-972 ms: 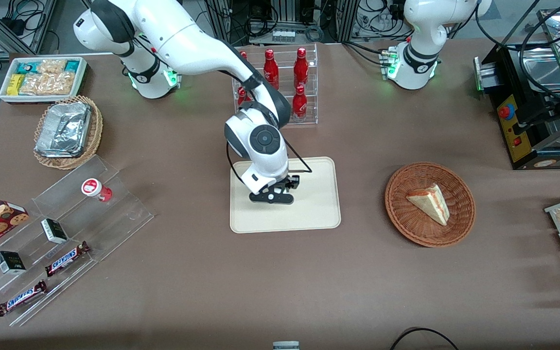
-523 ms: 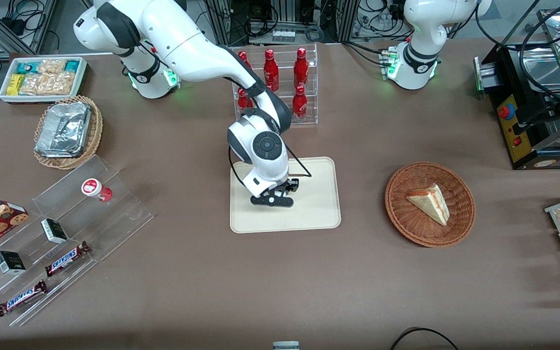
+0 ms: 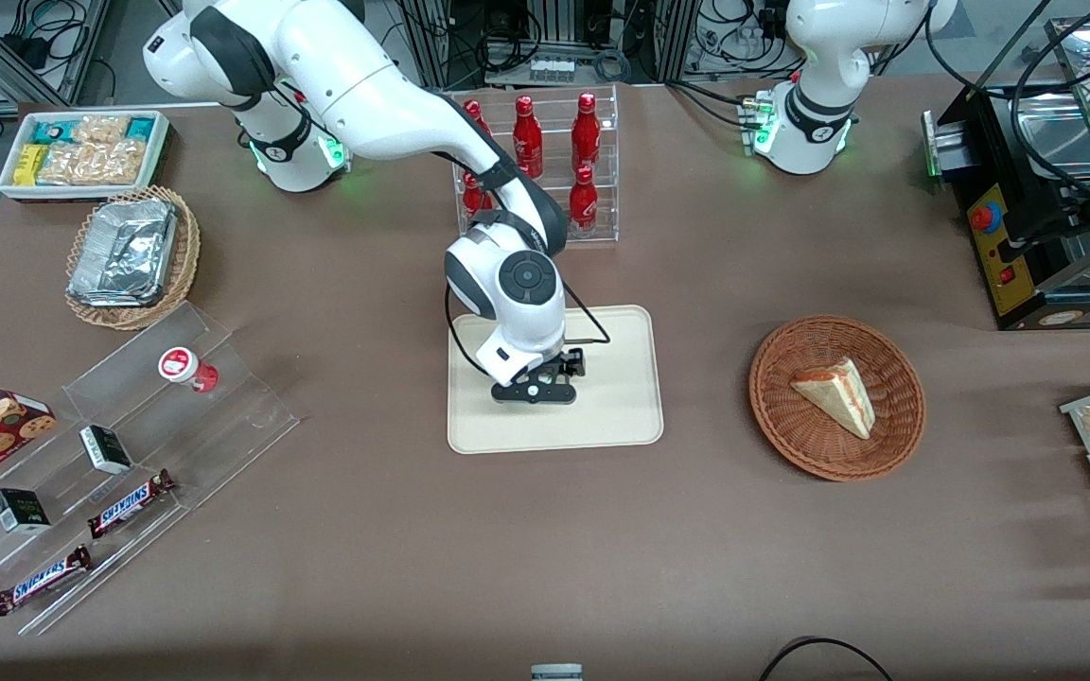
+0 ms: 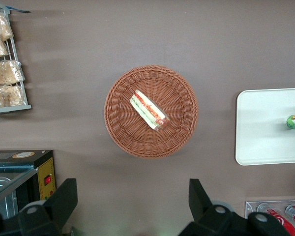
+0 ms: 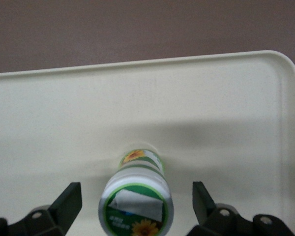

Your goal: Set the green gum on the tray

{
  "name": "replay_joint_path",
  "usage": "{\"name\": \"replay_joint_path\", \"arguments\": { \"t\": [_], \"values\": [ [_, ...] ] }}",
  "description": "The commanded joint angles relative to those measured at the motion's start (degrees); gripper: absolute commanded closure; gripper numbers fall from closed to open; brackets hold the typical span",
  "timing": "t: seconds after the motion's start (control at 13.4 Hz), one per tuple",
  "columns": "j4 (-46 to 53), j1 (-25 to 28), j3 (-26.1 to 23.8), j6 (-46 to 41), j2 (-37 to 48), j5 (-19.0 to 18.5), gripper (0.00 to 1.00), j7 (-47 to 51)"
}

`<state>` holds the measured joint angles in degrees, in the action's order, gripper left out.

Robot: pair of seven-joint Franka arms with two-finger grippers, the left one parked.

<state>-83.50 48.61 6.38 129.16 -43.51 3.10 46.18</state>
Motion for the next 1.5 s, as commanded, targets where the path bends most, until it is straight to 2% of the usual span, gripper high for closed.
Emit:
{"name": "replay_joint_path", "arguments": {
  "t": [0.0, 0.3, 0.6, 0.9, 1.12, 1.42],
  "values": [
    [0.27, -0.44, 0.47, -1.71, 3.06, -0.73, 0.0, -1.61],
    [-0.79, -4.91, 0.47, -11.28, 11.67, 0.15, 0.0, -12.31],
    [-9.73, -13.17, 0.3, -13.23, 21.25, 1.37, 0.0, -27.86],
    [-10.72, -21.7, 0.39, -22.0, 26.62, 2.08, 0.0, -41.06],
    [-10.72, -28.37, 0.39, -27.98, 29.27, 2.17, 0.0, -47.92],
    [-12.22, -37.07, -0.23, -32.3, 33.92, 1.73, 0.0, -49.0]
  ]
}}
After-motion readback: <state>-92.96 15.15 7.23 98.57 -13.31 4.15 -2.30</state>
